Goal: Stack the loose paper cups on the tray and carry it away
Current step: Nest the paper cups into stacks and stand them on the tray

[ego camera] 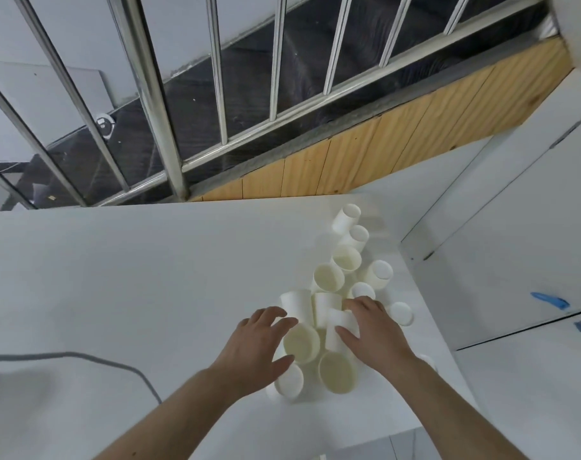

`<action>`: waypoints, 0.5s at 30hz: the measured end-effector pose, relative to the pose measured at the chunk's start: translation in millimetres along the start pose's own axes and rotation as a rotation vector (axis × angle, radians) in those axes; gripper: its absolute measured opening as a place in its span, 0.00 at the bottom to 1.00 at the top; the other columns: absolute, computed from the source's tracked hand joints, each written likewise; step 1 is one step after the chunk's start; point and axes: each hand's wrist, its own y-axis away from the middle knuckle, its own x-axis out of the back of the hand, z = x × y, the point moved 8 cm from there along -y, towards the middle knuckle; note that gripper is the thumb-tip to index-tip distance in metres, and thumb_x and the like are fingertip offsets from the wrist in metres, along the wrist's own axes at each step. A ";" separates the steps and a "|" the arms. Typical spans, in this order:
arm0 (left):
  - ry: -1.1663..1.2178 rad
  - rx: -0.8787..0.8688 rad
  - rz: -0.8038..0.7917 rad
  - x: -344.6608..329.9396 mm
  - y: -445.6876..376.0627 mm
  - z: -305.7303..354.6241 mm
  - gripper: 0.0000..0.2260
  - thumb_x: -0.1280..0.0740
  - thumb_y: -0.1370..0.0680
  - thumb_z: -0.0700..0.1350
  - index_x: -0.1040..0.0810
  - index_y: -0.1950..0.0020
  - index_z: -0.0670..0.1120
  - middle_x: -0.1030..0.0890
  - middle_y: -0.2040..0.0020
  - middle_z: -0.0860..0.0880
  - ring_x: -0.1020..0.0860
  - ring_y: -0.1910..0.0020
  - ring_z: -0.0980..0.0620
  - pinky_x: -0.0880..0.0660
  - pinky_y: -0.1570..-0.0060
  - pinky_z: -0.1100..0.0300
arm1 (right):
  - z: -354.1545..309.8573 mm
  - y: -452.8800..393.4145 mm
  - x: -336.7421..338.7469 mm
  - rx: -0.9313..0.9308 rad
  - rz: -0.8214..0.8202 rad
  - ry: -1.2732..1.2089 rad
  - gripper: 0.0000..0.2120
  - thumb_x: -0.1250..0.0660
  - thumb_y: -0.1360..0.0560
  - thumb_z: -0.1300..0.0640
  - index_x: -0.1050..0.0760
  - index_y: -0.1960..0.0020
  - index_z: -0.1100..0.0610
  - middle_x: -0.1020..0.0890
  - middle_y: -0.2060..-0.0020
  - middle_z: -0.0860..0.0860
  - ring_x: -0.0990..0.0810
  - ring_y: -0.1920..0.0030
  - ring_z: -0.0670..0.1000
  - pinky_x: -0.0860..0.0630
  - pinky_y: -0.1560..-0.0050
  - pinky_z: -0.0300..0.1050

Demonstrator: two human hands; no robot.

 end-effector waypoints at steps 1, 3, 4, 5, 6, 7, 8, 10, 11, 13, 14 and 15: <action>-0.001 0.007 0.007 -0.2 -0.4 0.3 0.26 0.37 0.24 0.57 0.39 0.27 0.56 0.37 0.28 0.54 0.37 0.29 0.52 0.36 0.35 0.57 | 1.3 -2.8 -1.4 0.003 -0.002 -0.012 0.24 0.40 0.21 0.43 0.36 0.28 0.50 0.31 0.34 0.46 0.34 0.33 0.49 0.27 0.46 0.43; -0.012 0.031 0.011 -2.6 -2.0 0.9 0.26 0.38 0.23 0.57 0.39 0.26 0.56 0.37 0.28 0.54 0.37 0.30 0.52 0.36 0.34 0.58 | 5.7 -6.9 -5.7 0.011 -0.008 -0.049 0.23 0.39 0.22 0.43 0.34 0.30 0.50 0.29 0.36 0.46 0.32 0.34 0.49 0.26 0.46 0.43; -0.010 0.041 0.012 -4.0 -2.7 1.1 0.26 0.38 0.24 0.57 0.39 0.26 0.56 0.37 0.28 0.54 0.38 0.30 0.52 0.36 0.34 0.58 | 7.7 -8.4 -7.5 0.014 -0.011 -0.068 0.22 0.39 0.22 0.44 0.33 0.31 0.50 0.28 0.37 0.46 0.32 0.35 0.48 0.26 0.45 0.43; -0.005 0.051 0.010 -5.5 -3.1 1.6 0.26 0.38 0.24 0.57 0.39 0.27 0.56 0.37 0.28 0.54 0.38 0.30 0.52 0.36 0.34 0.58 | 9.6 -9.4 -8.9 0.014 -0.018 -0.092 0.20 0.38 0.22 0.45 0.31 0.32 0.50 0.27 0.38 0.46 0.31 0.36 0.48 0.26 0.46 0.43; -0.001 0.060 0.011 -6.8 -3.9 1.9 0.26 0.38 0.24 0.57 0.39 0.27 0.56 0.37 0.28 0.54 0.38 0.30 0.53 0.36 0.34 0.58 | 11.0 -10.5 -9.7 0.013 -0.022 -0.114 0.19 0.38 0.22 0.45 0.30 0.34 0.50 0.26 0.40 0.45 0.29 0.37 0.48 0.26 0.46 0.43; 0.002 0.067 0.012 -8.6 -5.0 1.9 0.26 0.38 0.24 0.57 0.39 0.27 0.56 0.37 0.28 0.54 0.38 0.30 0.53 0.36 0.34 0.58 | 12.2 -11.4 -9.6 0.013 -0.026 -0.139 0.16 0.37 0.22 0.46 0.28 0.36 0.51 0.24 0.43 0.46 0.27 0.40 0.48 0.26 0.47 0.43; 0.008 0.073 0.013 -9.8 -5.9 2.4 0.26 0.38 0.24 0.57 0.39 0.27 0.56 0.37 0.28 0.54 0.37 0.30 0.53 0.36 0.34 0.58 | 12.9 -11.9 -9.4 0.016 -0.026 -0.171 0.13 0.37 0.22 0.47 0.26 0.40 0.51 0.23 0.46 0.46 0.26 0.44 0.48 0.26 0.49 0.43; 0.022 0.083 0.011 -12.6 -8.2 3.2 0.26 0.37 0.24 0.58 0.39 0.27 0.57 0.37 0.29 0.55 0.37 0.30 0.53 0.36 0.35 0.58 | 13.8 -12.5 -6.9 0.018 -0.022 -0.252 0.06 0.36 0.22 0.49 0.25 0.51 0.51 0.22 0.53 0.46 0.23 0.52 0.48 0.25 0.54 0.44; 0.034 0.087 0.008 -14.8 -9.7 3.8 0.26 0.37 0.24 0.58 0.39 0.27 0.57 0.37 0.29 0.55 0.37 0.31 0.54 0.35 0.35 0.59 | 14.0 -11.7 -5.2 0.015 -0.023 -0.291 0.06 0.35 0.22 0.51 0.27 0.55 0.52 0.22 0.56 0.47 0.23 0.56 0.48 0.25 0.55 0.44; 0.089 0.099 0.013 -17.1 -12.7 5.5 0.27 0.36 0.25 0.58 0.38 0.27 0.57 0.36 0.30 0.57 0.35 0.32 0.55 0.34 0.36 0.59 | 15.0 -10.0 -2.0 0.018 -0.003 -0.354 0.09 0.35 0.22 0.52 0.26 0.58 0.56 0.22 0.59 0.48 0.23 0.58 0.49 0.24 0.55 0.47; 0.131 0.109 0.020 -17.6 -14.7 6.2 0.28 0.35 0.25 0.58 0.38 0.27 0.56 0.35 0.31 0.57 0.35 0.33 0.55 0.33 0.37 0.59 | 15.0 -9.3 0.9 0.031 0.023 -0.382 0.09 0.35 0.22 0.53 0.25 0.57 0.58 0.21 0.59 0.49 0.23 0.58 0.49 0.23 0.54 0.48; 0.179 0.124 0.029 -18.3 -17.4 7.2 0.28 0.34 0.26 0.58 0.38 0.27 0.56 0.35 0.31 0.58 0.34 0.33 0.56 0.32 0.37 0.59 | 14.4 -7.5 4.9 0.055 0.053 -0.407 0.08 0.34 0.23 0.54 0.25 0.56 0.58 0.21 0.59 0.49 0.23 0.57 0.48 0.24 0.53 0.47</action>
